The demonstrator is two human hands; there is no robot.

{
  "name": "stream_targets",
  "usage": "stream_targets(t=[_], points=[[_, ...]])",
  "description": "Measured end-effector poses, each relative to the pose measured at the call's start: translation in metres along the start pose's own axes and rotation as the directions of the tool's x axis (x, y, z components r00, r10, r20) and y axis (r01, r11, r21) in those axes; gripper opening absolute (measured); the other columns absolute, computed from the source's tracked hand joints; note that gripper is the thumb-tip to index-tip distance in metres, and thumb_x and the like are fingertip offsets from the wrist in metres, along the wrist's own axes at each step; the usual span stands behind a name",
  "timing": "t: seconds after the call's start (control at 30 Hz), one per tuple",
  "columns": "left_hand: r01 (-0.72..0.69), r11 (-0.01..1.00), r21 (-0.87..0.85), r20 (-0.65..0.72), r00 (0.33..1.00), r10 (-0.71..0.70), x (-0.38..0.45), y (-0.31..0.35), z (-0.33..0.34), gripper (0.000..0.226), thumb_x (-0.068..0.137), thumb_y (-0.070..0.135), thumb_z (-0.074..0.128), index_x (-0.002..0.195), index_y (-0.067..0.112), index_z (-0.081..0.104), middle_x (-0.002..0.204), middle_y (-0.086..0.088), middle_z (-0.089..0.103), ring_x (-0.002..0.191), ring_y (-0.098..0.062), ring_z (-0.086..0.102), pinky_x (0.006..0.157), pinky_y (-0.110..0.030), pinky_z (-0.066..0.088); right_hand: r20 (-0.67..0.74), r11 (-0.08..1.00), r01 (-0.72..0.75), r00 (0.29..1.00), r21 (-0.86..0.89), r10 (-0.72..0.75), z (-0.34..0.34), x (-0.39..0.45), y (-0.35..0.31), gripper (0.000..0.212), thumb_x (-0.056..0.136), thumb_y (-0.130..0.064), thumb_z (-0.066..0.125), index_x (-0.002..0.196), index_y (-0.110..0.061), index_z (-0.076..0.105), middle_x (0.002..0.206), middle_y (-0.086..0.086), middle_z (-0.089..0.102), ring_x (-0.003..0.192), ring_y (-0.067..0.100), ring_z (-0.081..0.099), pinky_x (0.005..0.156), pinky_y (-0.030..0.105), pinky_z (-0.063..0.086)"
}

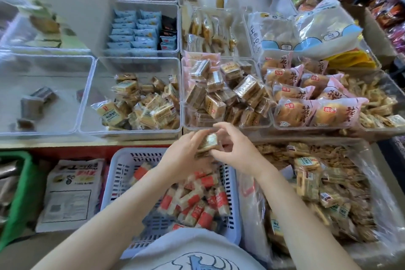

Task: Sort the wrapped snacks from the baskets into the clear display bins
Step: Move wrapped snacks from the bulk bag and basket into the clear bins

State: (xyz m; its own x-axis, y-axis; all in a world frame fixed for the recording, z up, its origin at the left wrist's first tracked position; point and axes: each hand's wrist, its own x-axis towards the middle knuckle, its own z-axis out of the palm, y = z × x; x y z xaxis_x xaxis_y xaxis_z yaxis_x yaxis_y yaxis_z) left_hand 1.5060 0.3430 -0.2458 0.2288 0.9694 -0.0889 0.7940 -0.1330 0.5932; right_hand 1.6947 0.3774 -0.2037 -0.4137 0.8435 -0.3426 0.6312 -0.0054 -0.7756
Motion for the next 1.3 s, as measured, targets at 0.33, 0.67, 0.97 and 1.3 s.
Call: stream_targets(t=[0.33, 0.67, 0.97, 1.3], points=[[0.472, 0.879, 0.064, -0.324, 0.843, -0.429, 0.003, -0.132, -0.077, 0.053, 0.104, 0.036, 0.038, 0.154, 0.044, 0.021, 0.148, -0.018, 0.028, 0.134, -0.037, 0.028, 0.106, -0.055, 0.038, 0.089, 0.816, 0.115, 0.993, -0.566, -0.078, 0.094, 0.091, -0.011, 0.073, 0.099, -0.046, 0.048, 0.159, -0.032, 0.01, 0.167, -0.002, -0.002, 0.153, 0.018, 0.006, 0.124, 0.045, 0.007], [0.518, 0.806, 0.287, -0.022, 0.844, -0.535, 0.015, -0.16, -0.054, 0.062, 0.101, 0.057, 0.024, 0.157, 0.033, 0.015, 0.166, -0.01, -0.005, 0.153, -0.03, -0.002, 0.12, -0.052, 0.007, 0.113, 0.695, 0.139, 0.99, -0.705, -0.083, 0.106, 0.095, 0.003, 0.082, 0.098, -0.039, 0.053, 0.159, -0.032, -0.002, 0.163, -0.002, -0.027, 0.154, 0.022, -0.006, 0.122, 0.046, -0.004], [0.201, 0.979, 0.036, -0.019, 0.98, -0.2, -0.006, -0.039, -0.001, 0.023, 0.1, 0.031, 0.049, 0.114, 0.02, 0.064, 0.109, 0.0, 0.062, 0.093, -0.02, 0.06, 0.073, -0.035, 0.052, -0.29, 0.891, -0.063, 0.954, -0.449, -0.079, 0.064, 0.019, 0.041, 0.043, 0.093, -0.018, 0.056, 0.136, -0.013, 0.056, 0.142, 0.006, 0.051, 0.137, 0.023, 0.041, 0.117, 0.044, 0.028], [-0.163, 0.942, 0.294, 0.382, 0.923, 0.04, 0.02, 0.052, 0.084, 0.023, 0.101, 0.017, 0.042, 0.1, 0.013, 0.065, 0.092, -0.002, 0.067, 0.08, -0.022, 0.063, 0.056, -0.029, 0.044, -0.724, 0.618, -0.763, 0.534, -0.19, 0.437, -0.01, -0.115, 0.194, 0.067, 0.083, -0.029, 0.072, 0.143, -0.018, 0.044, 0.134, 0.024, 0.047, 0.12, 0.043, 0.046, 0.097, 0.05, 0.042]])
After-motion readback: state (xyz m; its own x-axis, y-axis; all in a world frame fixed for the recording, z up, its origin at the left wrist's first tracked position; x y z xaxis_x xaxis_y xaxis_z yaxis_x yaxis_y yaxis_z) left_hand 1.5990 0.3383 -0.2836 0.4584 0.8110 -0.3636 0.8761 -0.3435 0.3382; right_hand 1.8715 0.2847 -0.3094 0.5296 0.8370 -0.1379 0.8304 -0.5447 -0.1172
